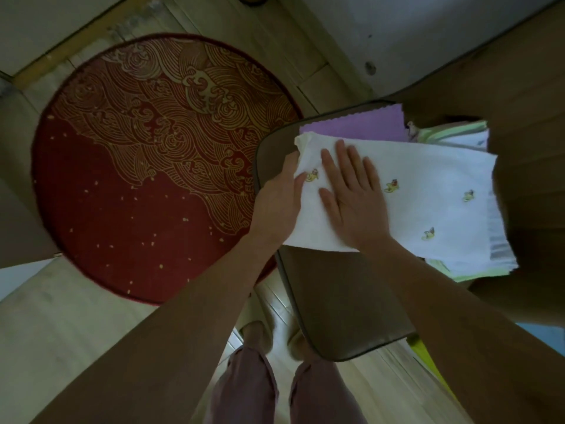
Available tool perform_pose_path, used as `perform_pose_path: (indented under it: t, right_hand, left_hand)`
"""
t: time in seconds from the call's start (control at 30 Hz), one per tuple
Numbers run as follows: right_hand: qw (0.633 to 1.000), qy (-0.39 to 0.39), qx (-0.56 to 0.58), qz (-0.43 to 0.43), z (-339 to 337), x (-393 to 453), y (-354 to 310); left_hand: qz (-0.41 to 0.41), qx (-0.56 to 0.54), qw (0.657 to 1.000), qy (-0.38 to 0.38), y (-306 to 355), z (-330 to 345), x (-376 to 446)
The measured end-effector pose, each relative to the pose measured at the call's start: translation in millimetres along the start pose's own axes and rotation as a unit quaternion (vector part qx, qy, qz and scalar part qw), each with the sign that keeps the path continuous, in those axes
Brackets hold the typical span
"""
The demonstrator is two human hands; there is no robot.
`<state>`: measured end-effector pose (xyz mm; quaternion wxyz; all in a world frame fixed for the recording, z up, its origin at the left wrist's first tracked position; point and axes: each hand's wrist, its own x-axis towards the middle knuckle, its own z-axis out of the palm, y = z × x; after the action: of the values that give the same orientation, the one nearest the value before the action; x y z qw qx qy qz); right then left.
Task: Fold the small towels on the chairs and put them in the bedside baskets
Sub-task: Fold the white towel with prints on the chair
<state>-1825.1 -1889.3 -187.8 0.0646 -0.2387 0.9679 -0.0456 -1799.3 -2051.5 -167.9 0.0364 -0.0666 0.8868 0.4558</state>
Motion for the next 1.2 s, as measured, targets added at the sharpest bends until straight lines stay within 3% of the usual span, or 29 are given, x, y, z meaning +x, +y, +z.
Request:
perform_pose_path:
  t: [0.13,0.27,0.33,0.5,0.7,0.87,1.07,1.13,1.17,1.2]
  right_hand:
    - [0.996,0.018,0.0,0.084,1,-16,14]
    - [0.995,-0.02,0.007,0.094,-3,-39,40]
    - [0.992,-0.026,0.044,0.116,-17,-45,50]
    - [0.951,0.075,0.223,0.202,-64,-77,85]
    - [0.986,0.02,0.129,0.104,-59,-88,110]
    - [0.995,-0.037,0.075,0.049,-34,-42,77]
    - [0.994,-0.061,0.04,0.08,-6,-41,67]
    - [0.989,-0.081,0.093,0.084,-15,-36,68]
    - [0.973,-0.095,0.182,0.108,-28,-34,68]
    - [0.92,-0.106,0.339,0.169,-48,-33,67]
  left_hand:
    - [-0.015,0.056,0.998,0.032,4,-1,-4]
    - [-0.023,0.064,0.997,0.039,19,-2,-6]
    - [-0.028,0.039,0.997,0.052,36,-3,-8]
    - [-0.04,-0.096,0.994,0.014,89,-2,-11]
    - [-0.023,-0.068,0.996,-0.051,132,27,-8]
    - [-0.023,-0.018,1.0,-0.006,113,33,-5]
    - [0.007,0.014,0.999,0.042,90,9,-10]
    - [-0.001,0.004,0.999,0.041,94,8,-11]
    - [-0.001,-0.004,0.999,0.038,99,8,-12]
    - [0.0,-0.011,0.999,0.031,105,9,-13]
